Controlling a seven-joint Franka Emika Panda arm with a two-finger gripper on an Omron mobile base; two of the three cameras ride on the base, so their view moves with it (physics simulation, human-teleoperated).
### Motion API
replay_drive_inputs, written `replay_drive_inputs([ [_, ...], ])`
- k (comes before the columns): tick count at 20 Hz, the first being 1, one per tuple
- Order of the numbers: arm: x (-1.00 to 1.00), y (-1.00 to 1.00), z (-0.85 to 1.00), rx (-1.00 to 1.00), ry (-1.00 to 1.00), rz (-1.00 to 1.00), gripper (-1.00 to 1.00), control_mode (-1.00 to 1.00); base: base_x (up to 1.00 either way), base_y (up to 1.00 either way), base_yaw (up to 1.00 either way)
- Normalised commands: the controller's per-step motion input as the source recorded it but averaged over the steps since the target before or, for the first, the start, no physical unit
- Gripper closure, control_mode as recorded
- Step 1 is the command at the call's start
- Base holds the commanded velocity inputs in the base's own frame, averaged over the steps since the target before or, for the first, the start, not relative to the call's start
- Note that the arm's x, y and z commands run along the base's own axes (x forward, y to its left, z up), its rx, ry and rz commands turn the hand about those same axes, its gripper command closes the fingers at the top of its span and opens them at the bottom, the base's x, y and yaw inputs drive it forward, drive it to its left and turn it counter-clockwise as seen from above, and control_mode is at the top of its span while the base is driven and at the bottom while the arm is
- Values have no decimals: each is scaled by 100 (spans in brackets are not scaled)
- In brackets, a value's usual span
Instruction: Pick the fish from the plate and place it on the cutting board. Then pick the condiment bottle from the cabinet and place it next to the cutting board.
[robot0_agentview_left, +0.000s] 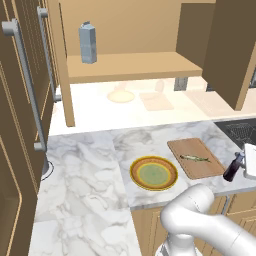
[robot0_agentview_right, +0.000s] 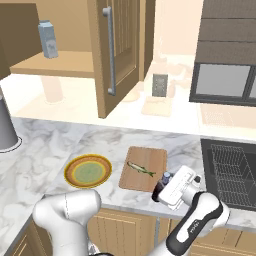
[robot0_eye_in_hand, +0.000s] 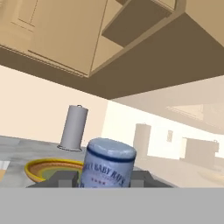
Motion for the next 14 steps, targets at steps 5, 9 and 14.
replay_drive_inputs([
  [5, -6, -2, 0, 0, 0, 0, 100, -100, 0, 0, 0],
  [9, -5, -1, 4, 0, 0, 0, 100, -100, 0, 0, 0],
  [14, -4, -1, 1, 0, -1, 0, 100, -100, 0, 0, 0],
])
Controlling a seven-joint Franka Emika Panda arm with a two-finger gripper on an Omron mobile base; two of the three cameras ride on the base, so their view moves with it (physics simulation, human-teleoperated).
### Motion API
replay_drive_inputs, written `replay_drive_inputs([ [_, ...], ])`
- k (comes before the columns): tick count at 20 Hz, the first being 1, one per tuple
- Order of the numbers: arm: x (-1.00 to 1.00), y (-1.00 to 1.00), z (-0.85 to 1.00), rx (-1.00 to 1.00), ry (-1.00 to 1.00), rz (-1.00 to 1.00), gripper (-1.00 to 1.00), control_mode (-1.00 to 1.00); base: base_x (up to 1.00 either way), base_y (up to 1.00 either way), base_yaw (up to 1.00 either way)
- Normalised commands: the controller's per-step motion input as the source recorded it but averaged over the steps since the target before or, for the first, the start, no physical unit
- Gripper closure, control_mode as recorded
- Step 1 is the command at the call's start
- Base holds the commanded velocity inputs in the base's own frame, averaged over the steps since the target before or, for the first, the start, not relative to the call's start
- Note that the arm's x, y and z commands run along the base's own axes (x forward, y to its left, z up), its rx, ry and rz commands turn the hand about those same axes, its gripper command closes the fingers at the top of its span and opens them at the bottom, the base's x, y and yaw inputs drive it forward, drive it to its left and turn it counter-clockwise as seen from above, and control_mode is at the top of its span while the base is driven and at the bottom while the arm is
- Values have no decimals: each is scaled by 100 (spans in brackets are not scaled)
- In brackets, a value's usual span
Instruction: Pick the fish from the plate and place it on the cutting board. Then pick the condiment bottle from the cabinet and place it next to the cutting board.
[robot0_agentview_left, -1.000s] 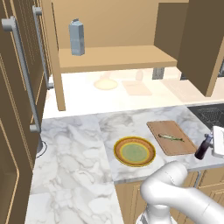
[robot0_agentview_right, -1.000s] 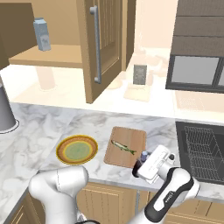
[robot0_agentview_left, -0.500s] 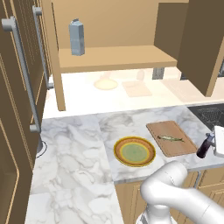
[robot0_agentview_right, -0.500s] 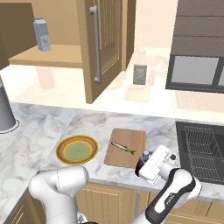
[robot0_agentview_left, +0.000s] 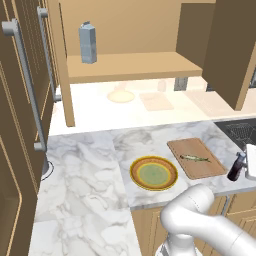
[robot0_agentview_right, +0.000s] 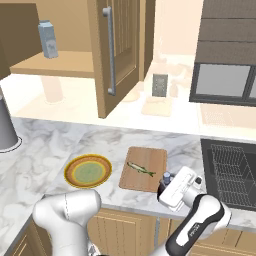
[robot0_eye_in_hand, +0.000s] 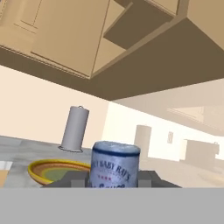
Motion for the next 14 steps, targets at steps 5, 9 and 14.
replay_drive_inputs([
  [5, 0, 0, -10, 0, -8, 0, 100, -100, 0, 0, 0],
  [9, 0, 0, -30, 0, -8, 0, 100, -100, 0, 0, 0],
  [14, 0, 0, -47, 0, -6, 0, 100, -100, 0, 0, 0],
])
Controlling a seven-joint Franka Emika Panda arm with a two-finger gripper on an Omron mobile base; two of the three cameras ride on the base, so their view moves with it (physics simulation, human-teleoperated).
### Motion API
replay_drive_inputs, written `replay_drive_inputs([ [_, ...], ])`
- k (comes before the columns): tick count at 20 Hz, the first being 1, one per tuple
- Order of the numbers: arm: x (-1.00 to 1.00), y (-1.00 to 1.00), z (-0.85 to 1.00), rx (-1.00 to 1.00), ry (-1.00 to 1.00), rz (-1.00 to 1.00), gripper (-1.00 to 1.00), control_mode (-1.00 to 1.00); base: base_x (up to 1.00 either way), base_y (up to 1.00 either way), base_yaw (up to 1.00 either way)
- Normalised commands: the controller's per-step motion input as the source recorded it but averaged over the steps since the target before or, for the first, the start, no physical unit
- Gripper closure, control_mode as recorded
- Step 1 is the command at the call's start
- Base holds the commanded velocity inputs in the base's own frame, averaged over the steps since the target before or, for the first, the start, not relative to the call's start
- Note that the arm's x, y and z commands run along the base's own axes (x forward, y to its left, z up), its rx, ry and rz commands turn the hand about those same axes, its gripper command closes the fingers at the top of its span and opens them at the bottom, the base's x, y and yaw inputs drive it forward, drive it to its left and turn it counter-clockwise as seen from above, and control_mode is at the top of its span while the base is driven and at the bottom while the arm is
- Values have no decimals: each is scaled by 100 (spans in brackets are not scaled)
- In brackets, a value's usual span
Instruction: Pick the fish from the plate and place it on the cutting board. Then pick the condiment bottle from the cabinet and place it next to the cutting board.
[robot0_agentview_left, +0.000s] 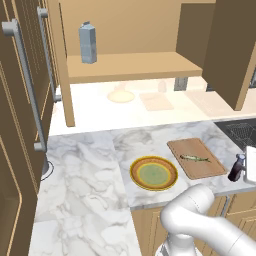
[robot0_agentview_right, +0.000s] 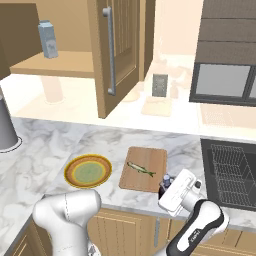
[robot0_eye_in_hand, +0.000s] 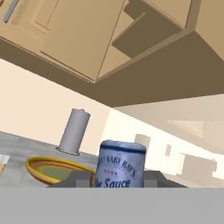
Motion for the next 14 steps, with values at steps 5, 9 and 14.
replay_drive_inputs([
  [5, 4, -1, -43, 0, -2, 0, 100, -100, 0, 0, 0],
  [9, 14, -14, -33, 0, 1, 0, 100, -100, 0, 0, 0],
  [14, 8, -7, -19, 1, 1, 0, 100, -100, 0, 0, 0],
])
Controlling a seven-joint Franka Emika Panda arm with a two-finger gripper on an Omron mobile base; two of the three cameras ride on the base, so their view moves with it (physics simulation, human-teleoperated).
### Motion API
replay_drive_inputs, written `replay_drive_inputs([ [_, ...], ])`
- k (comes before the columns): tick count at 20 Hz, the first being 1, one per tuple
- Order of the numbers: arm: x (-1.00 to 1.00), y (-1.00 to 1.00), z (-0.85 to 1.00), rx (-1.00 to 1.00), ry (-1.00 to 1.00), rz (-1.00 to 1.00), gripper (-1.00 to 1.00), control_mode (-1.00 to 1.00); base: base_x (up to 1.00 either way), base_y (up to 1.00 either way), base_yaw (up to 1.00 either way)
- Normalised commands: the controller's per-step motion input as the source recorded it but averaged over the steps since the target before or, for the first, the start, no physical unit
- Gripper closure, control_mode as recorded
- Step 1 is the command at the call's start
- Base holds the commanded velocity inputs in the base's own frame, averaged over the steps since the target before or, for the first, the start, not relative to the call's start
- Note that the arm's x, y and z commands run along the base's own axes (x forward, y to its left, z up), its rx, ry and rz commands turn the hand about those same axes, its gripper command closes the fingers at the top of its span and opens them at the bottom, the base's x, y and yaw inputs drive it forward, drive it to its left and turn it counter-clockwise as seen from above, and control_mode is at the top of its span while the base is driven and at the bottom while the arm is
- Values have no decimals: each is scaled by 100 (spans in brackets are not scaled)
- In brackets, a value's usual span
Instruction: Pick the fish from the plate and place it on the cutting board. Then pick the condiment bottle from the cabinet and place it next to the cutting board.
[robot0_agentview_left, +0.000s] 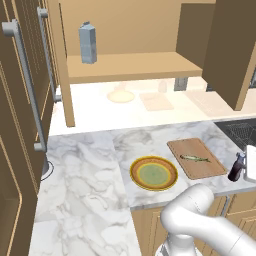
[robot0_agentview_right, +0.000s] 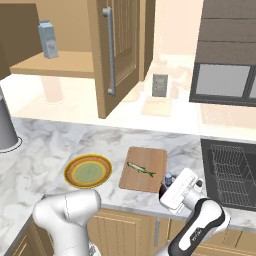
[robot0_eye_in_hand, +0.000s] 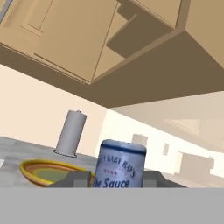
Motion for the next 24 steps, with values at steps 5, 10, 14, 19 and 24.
replay_drive_inputs([
  [5, 0, 0, -13, 0, 0, 0, -100, -100, 0, 0, 0],
  [10, 0, 0, -5, 0, 0, 1, -100, -100, 0, 0, 0],
  [14, -1, 0, 0, 0, 0, 1, -100, -100, 0, 0, 0],
  [19, -4, 0, 0, 0, 0, 2, -100, -100, 0, 0, 0],
  [24, -9, 0, 0, 0, 0, 2, -100, -100, 0, 0, 0],
])
